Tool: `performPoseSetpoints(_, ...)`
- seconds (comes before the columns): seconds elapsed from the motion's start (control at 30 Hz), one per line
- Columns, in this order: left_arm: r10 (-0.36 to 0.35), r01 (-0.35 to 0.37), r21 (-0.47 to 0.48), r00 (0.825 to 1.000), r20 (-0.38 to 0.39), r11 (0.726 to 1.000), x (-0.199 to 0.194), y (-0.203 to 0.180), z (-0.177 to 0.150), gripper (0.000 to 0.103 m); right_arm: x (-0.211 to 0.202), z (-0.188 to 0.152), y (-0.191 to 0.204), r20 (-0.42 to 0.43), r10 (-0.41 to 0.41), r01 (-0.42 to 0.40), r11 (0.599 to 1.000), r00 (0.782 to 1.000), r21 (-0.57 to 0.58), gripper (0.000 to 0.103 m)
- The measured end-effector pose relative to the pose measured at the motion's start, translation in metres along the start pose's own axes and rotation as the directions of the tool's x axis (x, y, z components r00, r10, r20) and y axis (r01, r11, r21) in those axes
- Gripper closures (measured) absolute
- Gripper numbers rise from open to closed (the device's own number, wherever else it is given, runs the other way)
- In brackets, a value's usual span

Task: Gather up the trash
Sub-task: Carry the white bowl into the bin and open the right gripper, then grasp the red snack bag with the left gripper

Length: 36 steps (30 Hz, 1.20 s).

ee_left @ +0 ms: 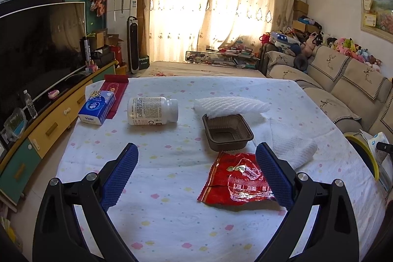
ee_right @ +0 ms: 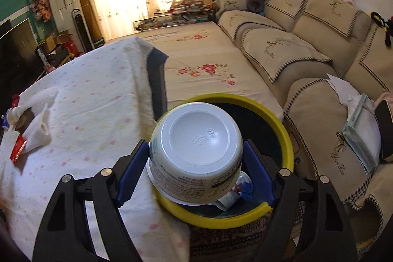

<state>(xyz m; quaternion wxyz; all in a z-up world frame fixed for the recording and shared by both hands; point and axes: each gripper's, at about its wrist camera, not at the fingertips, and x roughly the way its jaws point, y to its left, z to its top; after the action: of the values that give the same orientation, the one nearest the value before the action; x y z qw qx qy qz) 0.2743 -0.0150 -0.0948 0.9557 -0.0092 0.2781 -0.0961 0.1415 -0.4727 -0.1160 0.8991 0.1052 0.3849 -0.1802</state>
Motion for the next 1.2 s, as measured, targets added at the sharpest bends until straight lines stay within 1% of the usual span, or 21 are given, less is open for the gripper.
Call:
performPoseSetpoints(0.17,-0.003,0.003,0.015,1.0,-0.008,1.0,0.002,-0.003,-0.001,0.008,0.02,-0.006,-0.029,-0.031,-0.06,0.061,0.997,0.998,0.046,0.029)
performPoseSetpoints(0.33,-0.013,0.013,0.036,1.0,-0.013,0.999,0.003,-0.008,-0.002,0.008,0.038,-0.007,-0.032,-0.058,-0.089,0.092,0.995,0.994,0.044,0.027)
performPoseSetpoints(0.37,-0.015,0.016,0.041,1.0,-0.012,0.999,0.002,-0.009,-0.003,0.008,0.04,-0.008,-0.032,-0.061,-0.087,0.09,0.995,0.994,0.049,0.024)
performPoseSetpoints(0.4,-0.021,0.021,0.047,1.0,-0.012,0.999,0.002,-0.01,-0.003,0.008,0.042,-0.009,-0.032,-0.06,-0.084,0.087,0.995,0.995,0.054,0.023)
performPoseSetpoints(0.5,-0.036,0.037,0.061,0.999,-0.016,0.997,0.002,-0.014,-0.004,0.008,0.042,-0.011,-0.028,-0.052,-0.08,0.082,0.995,0.995,0.054,0.023)
performPoseSetpoints(0.6,-0.065,0.067,0.08,0.997,-0.036,0.995,0.006,-0.019,-0.005,0.008,0.041,-0.012,-0.024,-0.049,-0.074,0.076,0.996,0.996,0.043,0.023)
performPoseSetpoints(0.8,-0.102,0.115,0.16,0.991,-0.089,0.98,0.016,-0.041,-0.009,0.007,0.042,-0.013,-0.016,-0.054,-0.042,0.044,0.999,0.998,0.028,0.022)
performPoseSetpoints(0.97,-0.181,0.211,0.18,0.968,-0.173,0.961,0.029,-0.057,-0.012,0.007,0.044,-0.016,-0.01,-0.066,-0.025,0.026,0.999,0.998,0.026,0.022)
performPoseSetpoints(1.03,-0.186,0.227,0.198,0.961,-0.207,0.954,0.034,-0.064,-0.013,0.007,0.045,-0.017,-0.011,-0.071,-0.019,0.021,0.999,0.997,0.025,0.022)
performPoseSetpoints(1.1,-0.175,0.231,0.226,0.954,-0.242,0.946,0.04,-0.072,-0.016,0.007,0.046,-0.018,-0.012,-0.073,-0.017,0.019,1.0,0.997,0.024,0.022)
performPoseSetpoints(1.2,-0.162,0.237,0.276,0.949,-0.27,0.931,0.048,-0.085,-0.019,0.007,0.047,-0.018,-0.015,-0.075,-0.016,0.018,0.999,0.997,0.033,0.022)
